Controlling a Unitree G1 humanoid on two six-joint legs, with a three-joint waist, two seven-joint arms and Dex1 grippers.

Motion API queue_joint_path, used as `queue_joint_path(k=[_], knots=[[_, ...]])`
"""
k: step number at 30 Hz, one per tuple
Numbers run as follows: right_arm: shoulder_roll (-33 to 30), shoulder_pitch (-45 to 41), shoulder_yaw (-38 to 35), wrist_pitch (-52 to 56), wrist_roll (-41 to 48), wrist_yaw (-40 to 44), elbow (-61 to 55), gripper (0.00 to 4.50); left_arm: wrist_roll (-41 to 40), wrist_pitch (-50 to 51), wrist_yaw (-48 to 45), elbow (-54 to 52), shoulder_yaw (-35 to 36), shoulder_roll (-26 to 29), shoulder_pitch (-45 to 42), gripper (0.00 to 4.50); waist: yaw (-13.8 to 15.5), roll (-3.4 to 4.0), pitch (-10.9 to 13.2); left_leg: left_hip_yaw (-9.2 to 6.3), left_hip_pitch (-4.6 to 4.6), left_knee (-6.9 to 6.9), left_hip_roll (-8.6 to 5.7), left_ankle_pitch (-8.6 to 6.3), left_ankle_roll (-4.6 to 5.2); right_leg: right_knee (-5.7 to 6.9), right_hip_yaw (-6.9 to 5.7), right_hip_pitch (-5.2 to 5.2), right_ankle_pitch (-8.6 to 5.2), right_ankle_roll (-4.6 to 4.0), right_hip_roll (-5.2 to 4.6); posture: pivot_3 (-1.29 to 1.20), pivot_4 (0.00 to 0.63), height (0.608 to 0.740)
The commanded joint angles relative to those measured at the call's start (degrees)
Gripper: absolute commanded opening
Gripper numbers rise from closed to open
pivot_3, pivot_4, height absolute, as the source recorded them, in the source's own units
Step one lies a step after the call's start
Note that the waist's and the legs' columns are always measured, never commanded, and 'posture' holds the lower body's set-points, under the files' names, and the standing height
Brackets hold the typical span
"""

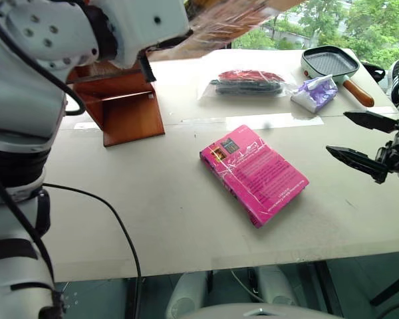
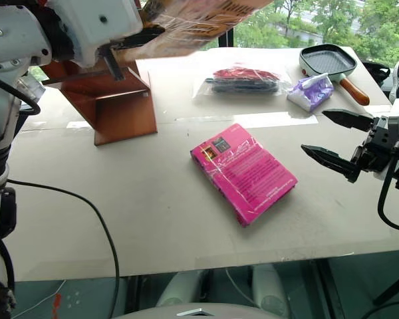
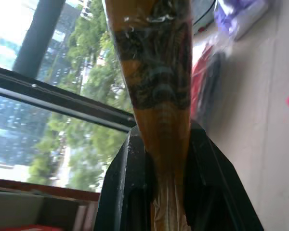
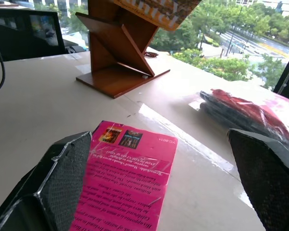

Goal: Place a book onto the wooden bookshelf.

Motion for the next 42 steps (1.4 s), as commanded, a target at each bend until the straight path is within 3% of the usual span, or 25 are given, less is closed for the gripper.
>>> queue_joint_path(k=[1,2,4,10,19,27,32,36,42], knots=[[-0.01,-4.47,0.10,-4.24,-2.12,2.97,4.67,4.50,12.80,-7.44,-3.35,6.31,-2.25,4.08,-4.65,0.27,-0.11,0.02,0.02,0.02,-0.02,0.02,-0.02,-0.01,0.03,0.00,0.00,0.00,0.00,0.01,0.01,0.00,0.150,0.740],[0.14,-5.35,0.44,-4.92,-2.55,3.46,5.48,4.50,15.07,-9.22,-4.34,7.96,-2.80,4.90,-4.81,0.27,-0.24,0.02,0.02,0.03,-0.04,0.03,-0.02,-0.13,0.23,-0.02,0.00,-0.01,0.00,0.01,0.02,0.00,0.150,0.740],[0.75,-6.92,0.27,-6.24,-2.37,4.77,6.74,4.50,18.20,-3.25,-10.29,7.30,-3.45,7.34,-2.50,0.27,-0.47,0.04,0.02,0.13,-0.02,0.03,0.00,-0.14,0.25,0.00,0.02,-0.02,0.00,0.02,0.03,0.00,0.150,0.740],[3.25,-11.05,-0.56,-7.25,-0.38,6.24,9.23,4.50,25.76,9.55,-19.54,6.34,-3.94,6.45,-0.90,0.27,-0.67,-0.01,0.10,0.12,-0.29,0.20,0.07,-0.26,0.46,0.02,-0.16,-0.10,0.00,0.08,0.04,0.00,0.150,0.740],[6.97,-14.32,-0.23,-6.21,1.97,5.61,8.91,4.50,30.02,-2.82,-14.64,22.12,-1.60,9.43,3.75,0.27,-1.62,0.00,0.11,0.14,-0.20,0.20,0.09,-0.27,0.48,0.23,-0.07,-0.16,0.03,0.13,0.02,0.00,0.150,0.740],[7.09,-14.36,-0.43,-3.86,3.73,3.12,6.08,4.50,33.04,-8.01,-10.54,33.90,-3.19,3.79,1.58,0.27,-1.90,0.05,0.10,0.30,0.08,0.24,0.11,-0.30,0.53,0.67,0.24,-0.20,0.03,0.13,0.04,0.00,0.150,0.740],[6.48,-13.80,-1.64,-2.31,4.77,1.61,4.56,4.50,31.67,-2.79,-15.81,27.17,0.15,1.72,0.38,2.64,-1.95,0.10,0.09,0.48,0.15,0.33,0.17,-0.28,0.54,0.84,0.23,-0.18,0.04,0.12,0.17,0.00,0.150,0.740],[6.18,-13.48,-2.15,-1.93,5.03,1.35,4.17,4.50,30.24,2.14,-20.48,19.03,5.27,4.37,0.09,4.43,-1.70,0.06,0.11,0.43,-0.05,0.45,0.16,-0.29,0.53,0.75,0.20,-0.20,0.05,0.12,0.10,0.00,0.150,0.740],[6.38,-14.51,-1.41,-2.21,4.48,1.58,5.51,4.50,16.58,13.76,-30.96,6.09,18.75,8.34,6.16,4.43,-1.75,0.07,0.12,0.42,-0.23,0.27,0.16,-0.30,0.53,0.73,0.39,-0.61,0.03,0.14,0.04,0.00,0.150,0.740]])
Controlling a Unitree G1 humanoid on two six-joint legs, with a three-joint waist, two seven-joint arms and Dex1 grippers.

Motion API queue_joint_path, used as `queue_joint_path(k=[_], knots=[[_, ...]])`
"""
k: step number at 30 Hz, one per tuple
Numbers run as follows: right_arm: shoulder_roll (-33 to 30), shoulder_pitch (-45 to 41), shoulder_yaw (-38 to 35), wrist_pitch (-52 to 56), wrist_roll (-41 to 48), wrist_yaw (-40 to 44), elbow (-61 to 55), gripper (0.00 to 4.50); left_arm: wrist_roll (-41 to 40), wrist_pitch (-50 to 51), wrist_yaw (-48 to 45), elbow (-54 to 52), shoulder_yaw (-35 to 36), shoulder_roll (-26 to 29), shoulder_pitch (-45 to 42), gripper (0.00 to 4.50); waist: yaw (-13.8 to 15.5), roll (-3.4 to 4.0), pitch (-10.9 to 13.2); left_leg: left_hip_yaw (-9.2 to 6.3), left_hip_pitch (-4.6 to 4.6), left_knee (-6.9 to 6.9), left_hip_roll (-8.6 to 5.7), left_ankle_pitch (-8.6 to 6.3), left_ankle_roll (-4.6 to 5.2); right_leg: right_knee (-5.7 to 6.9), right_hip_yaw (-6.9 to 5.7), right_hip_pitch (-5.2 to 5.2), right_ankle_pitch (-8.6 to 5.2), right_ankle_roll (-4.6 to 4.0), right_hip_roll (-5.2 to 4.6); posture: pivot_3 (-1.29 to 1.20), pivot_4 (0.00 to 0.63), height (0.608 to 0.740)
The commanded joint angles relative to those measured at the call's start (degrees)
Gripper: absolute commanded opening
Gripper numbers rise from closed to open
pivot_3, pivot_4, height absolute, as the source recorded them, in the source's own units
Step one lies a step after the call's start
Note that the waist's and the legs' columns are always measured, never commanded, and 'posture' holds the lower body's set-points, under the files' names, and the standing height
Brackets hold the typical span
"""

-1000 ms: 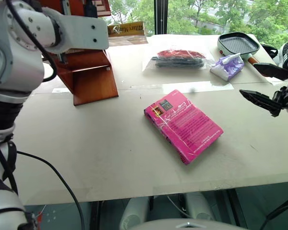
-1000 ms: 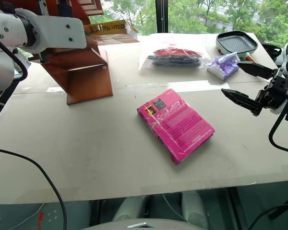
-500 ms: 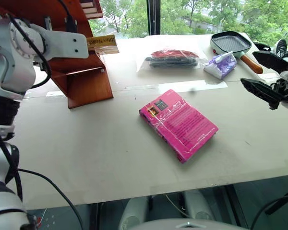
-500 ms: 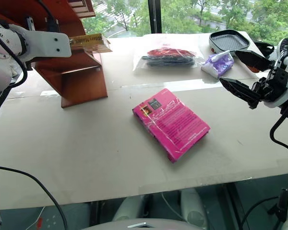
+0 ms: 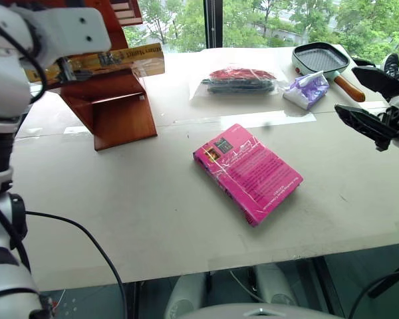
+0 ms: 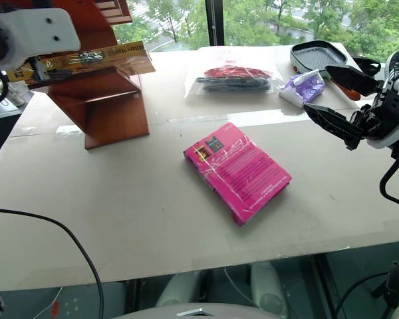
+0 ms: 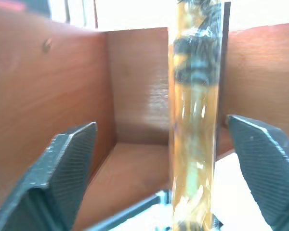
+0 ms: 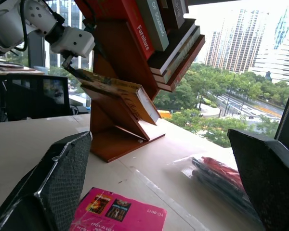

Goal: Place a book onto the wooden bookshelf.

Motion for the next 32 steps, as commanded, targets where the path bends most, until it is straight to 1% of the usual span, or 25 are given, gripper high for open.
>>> queue_joint_path(k=[1,3,4,5,7,8,9,11,12,13,14,15,16,17,19,21,22,23,25,27,30,32], knots=[[-0.79,-1.57,-1.21,-0.31,0.42,-0.14,-0.14,4.50,-10.20,5.59,-5.16,-9.19,10.36,1.86,0.71,4.43,0.12,0.00,0.00,0.03,-0.02,0.01,0.01,0.00,0.00,-0.02,-0.06,0.00,0.00,0.00,0.01,0.00,0.150,0.740],[-0.91,-2.18,-1.03,-0.26,0.32,0.11,0.70,4.50,-16.22,10.30,-8.06,-14.47,14.03,2.06,2.05,4.43,0.19,-0.01,0.01,0.06,-0.10,0.09,0.02,0.00,0.00,-0.02,-0.15,0.00,0.00,0.00,0.00,0.00,0.150,0.740],[-0.97,-2.59,-0.83,-0.31,0.09,0.33,1.38,4.50,-21.12,16.93,-9.47,-18.67,15.90,0.30,1.46,4.43,0.26,-0.01,0.01,0.06,-0.10,0.12,0.02,0.00,0.00,-0.01,-0.15,0.03,0.00,0.00,-0.01,0.00,0.150,0.740],[-0.97,-3.00,-0.59,-0.34,-0.12,0.49,2.00,4.50,-26.10,25.18,-10.48,-23.19,17.35,-1.83,0.70,4.43,0.31,-0.01,0.01,0.08,-0.09,0.13,0.00,0.00,0.01,-0.03,-0.15,0.04,0.00,0.00,-0.02,0.00,0.150,0.740],[-0.89,-3.34,-0.39,-0.36,-0.33,0.71,2.75,4.50,-33.82,36.62,-10.09,-30.85,20.00,-6.05,1.02,4.43,0.47,-0.01,0.01,0.10,-0.08,0.19,-0.02,-0.01,0.02,-0.03,-0.18,0.15,0.00,0.01,-0.03,0.00,0.150,0.740],[-0.84,-3.25,-0.45,-0.31,-0.43,0.53,2.77,4.50,-36.14,41.77,-8.17,-33.51,21.47,-9.30,1.50,4.43,0.50,0.00,0.01,0.05,-0.08,0.24,-0.02,-0.01,0.02,-0.04,-0.22,0.18,-0.01,0.02,-0.02,0.00,0.150,0.740],[-0.80,-2.86,-0.71,-0.15,-0.38,0.21,2.54,4.50,-37.45,44.87,-5.28,-36.31,22.93,-12.94,3.28,4.43,0.45,0.00,0.02,0.03,-0.03,0.26,-0.02,-0.01,0.02,-0.04,-0.24,0.26,-0.01,0.02,-0.02,0.00,0.150,0.740],[-0.76,-1.19,-1.96,0.54,0.26,-0.91,1.45,4.50,-39.29,48.46,0.44,-40.99,24.93,-20.66,8.82,4.43,0.29,0.13,-0.03,0.02,0.15,0.24,0.00,-0.01,0.02,-0.03,-0.25,0.44,-0.01,0.02,-0.01,0.00,0.150,0.740],[-0.87,0.70,-2.49,1.03,0.00,-1.85,0.44,4.50,-39.01,45.25,6.07,-43.19,25.97,-28.10,13.43,4.43,0.20,0.06,0.02,0.01,0.36,0.21,0.01,-0.01,0.01,-0.04,-0.25,0.62,-0.01,0.01,0.00,0.00,0.150,0.740],[-0.94,2.51,-2.82,1.47,-0.41,-2.73,-0.50,4.50,-38.88,43.42,10.79,-44.63,27.15,-34.99,17.35,4.43,0.25,0.22,-0.08,-0.01,0.35,0.23,0.04,-0.01,0.01,0.02,-0.26,0.62,-0.01,0.01,0.03,0.00,0.150,0.740],[-1.12,4.40,-3.22,2.42,-0.22,-3.57,-1.53,4.50,-38.58,43.52,14.60,-45.28,27.60,-39.25,21.08,4.43,0.44,0.30,-0.16,-0.11,0.31,0.20,0.13,0.01,-0.01,-0.16,-0.29,0.64,0.03,-0.02,0.10,0.00,0.150,0.740],[-1.45,6.78,-3.85,3.42,0.11,-4.02,-2.63,4.50,-38.41,41.26,17.48,-45.88,27.04,-42.17,25.23,4.43,0.37,0.22,-0.10,-0.19,0.53,0.24,0.11,0.01,-0.06,-0.06,-0.27,0.86,-0.01,-0.02,-0.03,0.00,0.150,0.740],[-1.92,9.22,-4.57,4.16,0.19,-4.06,-3.50,4.50,-38.82,39.72,19.40,-46.26,26.50,-44.12,28.51,4.43,0.24,0.11,-0.04,-0.18,0.46,0.23,0.13,0.01,-0.06,-0.14,-0.24,0.80,0.01,-0.01,0.00,0.00,0.150,0.740],[-2.50,12.00,-5.15,4.77,-0.22,-4.02,-4.60,4.50,-39.02,37.41,20.77,-45.73,25.95,-44.91,32.35,4.43,0.32,0.09,-0.04,-0.18,0.36,0.25,0.14,0.04,-0.11,-0.10,-0.21,0.69,0.02,-0.03,0.02,0.00,0.150,0.740],[-3.69,16.91,-6.97,4.99,-1.13,-3.21,-5.22,4.50,-40.41,32.74,21.70,-45.49,24.23,-44.66,39.02,4.43,0.44,0.09,-0.04,-0.11,0.38,0.17,0.11,0.11,-0.24,-0.10,-0.12,0.62,0.02,-0.03,-0.05,0.00,0.150,0.740],[-4.73,22.19,-9.24,4.34,-3.13,-2.73,-5.21,4.50,-45.33,30.64,20.50,-42.83,28.95,-46.85,44.60,4.43,0.95,0.23,-0.12,-0.09,0.37,0.16,0.09,0.11,-0.22,-0.12,-0.12,0.62,0.02,-0.02,-0.06,0.00,0.150,0.740],[-5.15,24.30,-10.08,4.34,-3.58,-2.49,-5.34,4.50,-46.51,29.40,20.79,-41.33,30.49,-46.82,46.69,4.43,1.11,0.21,-0.11,-0.04,0.40,0.16,0.07,0.04,-0.11,-0.13,-0.09,0.64,0.02,-0.02,-0.11,0.00,0.150,0.740],[-5.58,26.88,-11.08,4.25,-4.16,-1.75,-5.72,4.50,-47.70,28.13,20.21,-39.79,31.96,-46.06,49.20,4.43,1.28,0.21,-0.11,-0.02,0.41,0.17,0.07,-0.01,-0.02,-0.14,-0.09,0.65,0.02,-0.02,-0.11,0.00,0.150,0.740],[-6.68,32.52,-13.10,4.32,-5.91,-0.01,-6.71,4.50,-47.08,22.15,18.49,-36.32,32.13,-41.58,55.24,4.43,1.60,0.25,-0.14,-0.02,0.44,0.17,0.09,-0.01,-0.01,-0.15,-0.11,0.65,0.02,-0.02,-0.07,0.00,0.150,0.740],[-7.44,37.26,-15.28,3.86,-7.35,1.90,-6.43,4.50,-47.98,18.46,16.98,-34.40,32.10,-38.19,59.71,4.43,1.73,0.25,-0.14,0.12,0.57,0.11,0.14,-0.02,0.00,-0.20,-0.17,0.81,-0.01,-0.04,0.00,0.00,0.150,0.740],[-7.48,40.87,-16.86,3.28,-8.86,2.55,-5.94,4.50,-48.96,14.25,16.31,-30.44,31.56,-34.39,62.80,4.43,1.97,0.25,-0.13,0.26,0.66,0.11,0.14,-0.02,0.01,-0.31,-0.17,0.98,-0.01,-0.02,-0.02,0.00,0.150,0.740],[-7.36,42.13,-17.57,3.01,-9.59,2.97,-5.39,4.50,-49.77,12.97,16.33,-29.46,30.25,-32.80,63.96,4.43,1.98,0.25,-0.13,0.26,0.91,0.11,0.14,-0.03,0.02,-0.41,-0.12,1.26,-0.02,0.00,-0.04,0.00,0.150,0.740]])
